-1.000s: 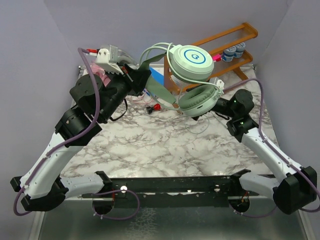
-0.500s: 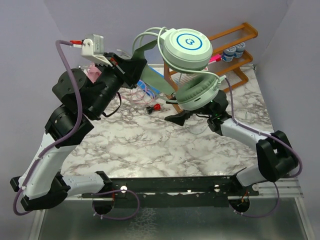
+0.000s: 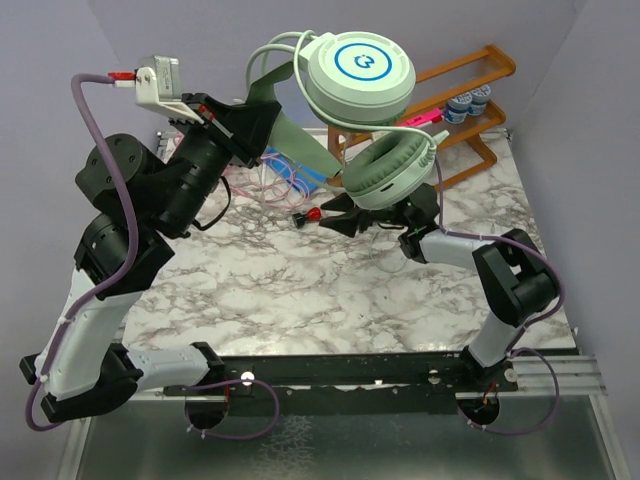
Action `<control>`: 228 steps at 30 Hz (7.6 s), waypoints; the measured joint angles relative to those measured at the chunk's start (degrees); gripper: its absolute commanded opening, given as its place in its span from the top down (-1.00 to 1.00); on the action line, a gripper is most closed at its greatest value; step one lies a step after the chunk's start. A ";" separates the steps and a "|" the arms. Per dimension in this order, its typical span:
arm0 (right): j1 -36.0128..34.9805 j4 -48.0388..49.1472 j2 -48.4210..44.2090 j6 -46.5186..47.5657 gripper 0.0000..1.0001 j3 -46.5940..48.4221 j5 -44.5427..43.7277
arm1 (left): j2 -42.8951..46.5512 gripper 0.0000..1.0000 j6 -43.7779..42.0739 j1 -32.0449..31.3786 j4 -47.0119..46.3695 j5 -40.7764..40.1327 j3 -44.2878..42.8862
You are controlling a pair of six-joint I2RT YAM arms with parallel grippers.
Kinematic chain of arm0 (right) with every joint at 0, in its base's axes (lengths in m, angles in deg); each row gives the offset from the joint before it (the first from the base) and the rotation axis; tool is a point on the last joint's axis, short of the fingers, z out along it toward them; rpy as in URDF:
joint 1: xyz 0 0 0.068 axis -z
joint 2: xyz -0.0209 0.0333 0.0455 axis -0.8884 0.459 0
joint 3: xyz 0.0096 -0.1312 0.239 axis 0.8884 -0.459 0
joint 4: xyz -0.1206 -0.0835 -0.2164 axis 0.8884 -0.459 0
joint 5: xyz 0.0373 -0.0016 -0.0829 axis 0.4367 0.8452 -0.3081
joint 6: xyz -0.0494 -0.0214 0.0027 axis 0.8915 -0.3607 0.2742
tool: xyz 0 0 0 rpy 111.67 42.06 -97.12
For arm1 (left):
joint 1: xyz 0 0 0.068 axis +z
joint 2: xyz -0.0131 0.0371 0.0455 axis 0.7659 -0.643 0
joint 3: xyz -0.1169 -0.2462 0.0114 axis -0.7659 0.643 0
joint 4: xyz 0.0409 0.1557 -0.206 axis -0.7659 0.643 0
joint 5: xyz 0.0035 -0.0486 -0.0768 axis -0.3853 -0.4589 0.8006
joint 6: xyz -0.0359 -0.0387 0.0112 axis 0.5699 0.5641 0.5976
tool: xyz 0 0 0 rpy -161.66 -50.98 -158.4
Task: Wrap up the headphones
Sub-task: Wrap the headphones cable around the headphones.
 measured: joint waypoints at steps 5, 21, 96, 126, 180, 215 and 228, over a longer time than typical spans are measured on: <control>0.00 1.09 0.04 0.04 0.54 -0.09 0.02 | -0.24 1.00 -0.61 0.00 0.04 -0.55 -0.81; -6.34 -5.55 -11.67 1.29 0.99 -12.61 -2.58 | -3.78 1.00 -2.86 0.00 1.66 -11.50 -2.80; -24.22 -107.34 -15.28 44.94 0.98 64.46 -75.19 | 0.90 1.00 -31.78 3.54 15.69 -10.05 32.22; -1.81 -87.95 -17.40 32.74 0.99 38.99 -60.46 | 13.03 1.00 -23.28 3.37 20.13 11.15 19.23; -11.74 -24.59 -37.57 -2.75 0.83 -13.44 -1.05 | -7.43 1.00 -3.80 2.99 6.71 -31.65 7.74; -12.13 -67.17 -30.27 7.98 0.74 32.35 -14.53 | -2.64 1.00 -20.79 2.89 -6.45 -33.79 33.27; -12.11 -78.05 -24.11 13.46 0.68 47.30 -22.12 | -1.40 1.00 -22.18 2.89 -0.22 -26.53 34.67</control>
